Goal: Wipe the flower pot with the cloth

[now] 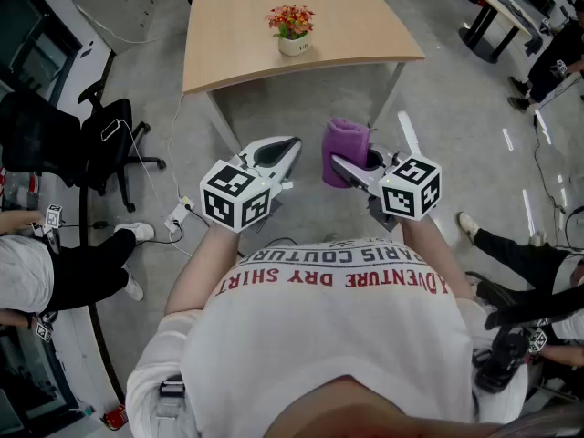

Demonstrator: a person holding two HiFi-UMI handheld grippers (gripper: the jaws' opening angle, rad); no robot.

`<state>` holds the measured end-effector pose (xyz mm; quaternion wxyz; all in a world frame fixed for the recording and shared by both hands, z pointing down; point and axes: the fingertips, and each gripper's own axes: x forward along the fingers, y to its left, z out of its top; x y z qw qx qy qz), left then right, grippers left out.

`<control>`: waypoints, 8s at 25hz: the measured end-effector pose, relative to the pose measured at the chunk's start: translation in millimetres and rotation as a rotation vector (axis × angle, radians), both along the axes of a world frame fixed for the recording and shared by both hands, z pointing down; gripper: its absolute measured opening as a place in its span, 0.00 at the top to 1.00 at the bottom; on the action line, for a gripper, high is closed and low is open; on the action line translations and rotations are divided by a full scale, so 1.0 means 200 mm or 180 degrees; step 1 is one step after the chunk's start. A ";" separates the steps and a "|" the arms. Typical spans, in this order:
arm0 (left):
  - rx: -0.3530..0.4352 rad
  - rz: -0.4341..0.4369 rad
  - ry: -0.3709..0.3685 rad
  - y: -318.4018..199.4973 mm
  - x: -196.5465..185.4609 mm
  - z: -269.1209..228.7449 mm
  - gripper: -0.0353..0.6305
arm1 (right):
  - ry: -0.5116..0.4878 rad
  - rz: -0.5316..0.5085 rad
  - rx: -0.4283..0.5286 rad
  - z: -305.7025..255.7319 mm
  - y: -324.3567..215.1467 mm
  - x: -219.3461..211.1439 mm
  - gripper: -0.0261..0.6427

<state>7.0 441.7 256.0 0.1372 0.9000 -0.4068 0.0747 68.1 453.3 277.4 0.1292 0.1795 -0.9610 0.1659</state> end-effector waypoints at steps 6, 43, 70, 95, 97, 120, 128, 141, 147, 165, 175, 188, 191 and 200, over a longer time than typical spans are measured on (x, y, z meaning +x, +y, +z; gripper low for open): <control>-0.0019 -0.0003 -0.0004 0.03 0.00 0.04 0.94 | -0.0014 0.0008 -0.0008 0.03 0.02 0.00 0.87; -0.0289 0.0013 0.0125 -0.53 -0.01 0.30 0.94 | -0.0164 0.0225 -0.0364 0.26 -0.52 0.07 0.87; -0.0687 -0.0372 -0.0348 -2.22 -0.46 0.81 0.60 | 0.0003 -0.0062 -0.0523 0.55 -2.27 -0.23 0.87; -0.0846 -0.0182 -0.0775 -2.96 -0.59 1.34 0.31 | 0.0136 0.0239 -0.0969 0.91 -2.59 -0.27 0.87; -0.0816 -0.0175 -0.0785 -2.96 -0.59 1.34 0.31 | 0.0141 0.0216 -0.0959 0.92 -2.60 -0.30 0.87; -0.0867 -0.0088 -0.0852 -2.95 -0.56 1.31 0.36 | -0.0399 0.0592 -0.1511 1.04 -2.89 -0.55 0.87; -0.0861 -0.0030 -0.0879 -2.96 -0.59 1.35 0.36 | -0.0363 0.0631 -0.1640 1.16 -2.93 -0.59 0.87; -0.0879 0.0061 -0.0928 -2.96 -0.57 1.32 0.37 | 0.0461 0.0830 -0.1824 1.32 -2.95 -0.52 0.87; -0.0896 0.0104 -0.0939 -2.95 -0.56 1.32 0.37 | 0.0331 0.0814 -0.1921 1.30 -2.93 -0.50 0.87; -0.0882 0.0283 -0.0968 -2.96 -0.58 1.32 0.37 | -0.0499 0.1004 -0.2008 1.01 -3.13 -0.40 0.87; -0.0874 0.0375 -0.0982 -2.97 -0.59 1.32 0.37 | -0.0084 0.1091 -0.2096 1.19 -3.19 -0.41 0.87; -0.0859 0.0307 -0.1059 -2.96 -0.60 1.35 0.37 | 0.0237 0.1176 -0.2011 1.29 -3.19 -0.38 0.87; -0.0817 0.0098 -0.1074 -2.96 -0.61 1.34 0.37 | 0.0171 0.1189 -0.1965 1.24 -3.18 -0.34 0.87; -0.0719 -0.0789 -0.0878 -2.99 -0.56 1.31 0.30 | -0.0001 0.1195 -0.1913 1.18 -3.11 -0.23 0.87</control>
